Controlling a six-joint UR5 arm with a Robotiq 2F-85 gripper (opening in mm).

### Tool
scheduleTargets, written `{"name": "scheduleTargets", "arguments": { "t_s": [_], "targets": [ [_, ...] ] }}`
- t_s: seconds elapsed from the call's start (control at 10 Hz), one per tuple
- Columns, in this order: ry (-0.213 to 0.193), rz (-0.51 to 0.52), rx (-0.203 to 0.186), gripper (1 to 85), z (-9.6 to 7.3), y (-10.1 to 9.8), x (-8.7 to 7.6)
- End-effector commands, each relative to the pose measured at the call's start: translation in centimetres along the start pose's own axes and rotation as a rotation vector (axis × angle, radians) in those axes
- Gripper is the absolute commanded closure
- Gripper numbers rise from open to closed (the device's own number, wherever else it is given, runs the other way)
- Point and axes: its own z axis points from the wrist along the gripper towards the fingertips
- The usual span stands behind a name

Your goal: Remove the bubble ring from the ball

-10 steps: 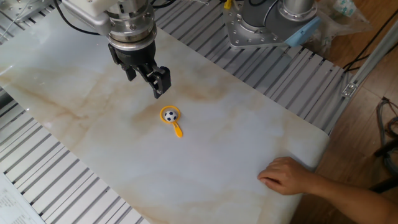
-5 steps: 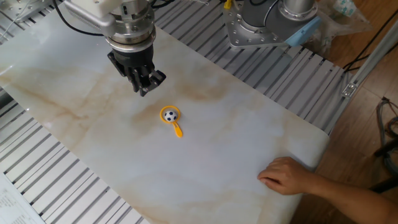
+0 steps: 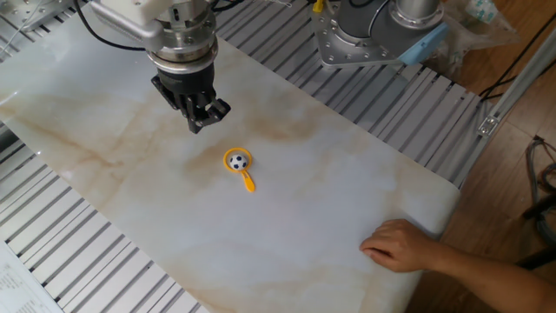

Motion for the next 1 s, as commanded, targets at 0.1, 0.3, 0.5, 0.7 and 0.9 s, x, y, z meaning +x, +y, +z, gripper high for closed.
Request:
{"name": "scheduleTargets", "arguments": {
  "t_s": [0.1, 0.3, 0.5, 0.7, 0.9],
  "targets": [
    [-0.004, -0.135, -0.138, 74.3, -0.2, 3.2, 0.8],
    [-0.050, -0.282, -0.152, 51.7, 1.0, 6.0, 0.1],
    [-0.069, -0.401, -0.135, 48.3, 2.6, 8.0, 1.2],
    [-0.086, -0.510, -0.146, 46.7, 4.5, 11.1, 2.6],
    [-0.071, -0.634, -0.081, 44.7, 5.6, 10.1, 3.9]
  ]
}}
